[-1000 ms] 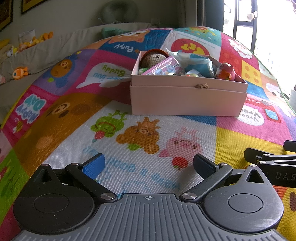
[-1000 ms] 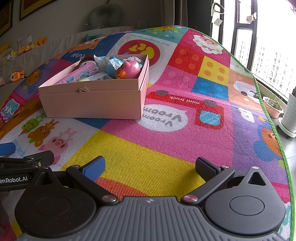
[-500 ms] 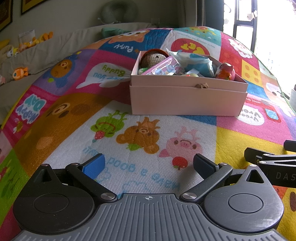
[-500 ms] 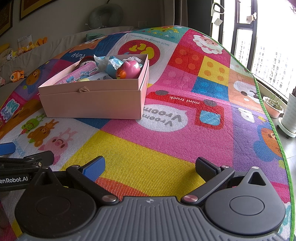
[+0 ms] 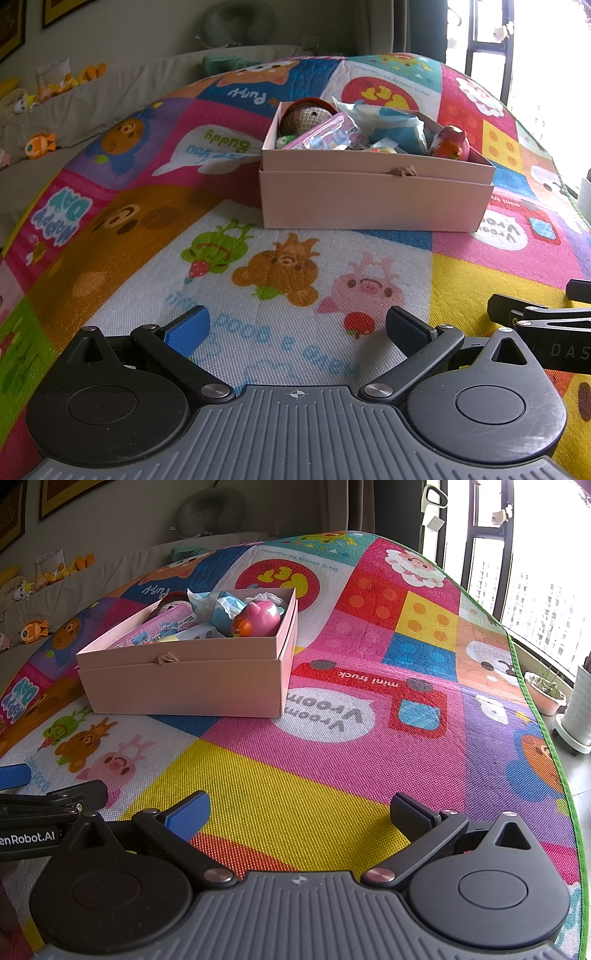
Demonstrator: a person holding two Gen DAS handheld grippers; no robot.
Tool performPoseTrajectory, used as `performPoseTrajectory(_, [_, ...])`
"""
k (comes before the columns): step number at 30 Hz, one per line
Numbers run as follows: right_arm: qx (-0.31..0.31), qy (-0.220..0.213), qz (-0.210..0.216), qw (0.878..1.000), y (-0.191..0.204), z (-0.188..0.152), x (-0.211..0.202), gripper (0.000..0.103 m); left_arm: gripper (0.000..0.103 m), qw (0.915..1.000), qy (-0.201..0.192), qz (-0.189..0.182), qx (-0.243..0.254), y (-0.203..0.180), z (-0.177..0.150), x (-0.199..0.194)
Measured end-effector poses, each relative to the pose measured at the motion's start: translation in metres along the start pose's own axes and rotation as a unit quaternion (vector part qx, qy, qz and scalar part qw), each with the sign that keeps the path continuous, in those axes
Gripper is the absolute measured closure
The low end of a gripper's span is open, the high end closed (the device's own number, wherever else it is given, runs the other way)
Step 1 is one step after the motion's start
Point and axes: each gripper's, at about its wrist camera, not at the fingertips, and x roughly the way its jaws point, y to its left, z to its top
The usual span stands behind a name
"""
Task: Organize objects
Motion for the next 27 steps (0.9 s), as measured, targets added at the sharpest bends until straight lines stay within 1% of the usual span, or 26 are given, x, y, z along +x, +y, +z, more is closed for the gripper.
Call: performPoseTrajectory(27, [0.000,0.000,0.000,1.000,0.0020,0.0005,0.0006,0.000,0.000,1.0000,-0.001,0.000,-0.001,-0.0005,0.0000,-0.0001])
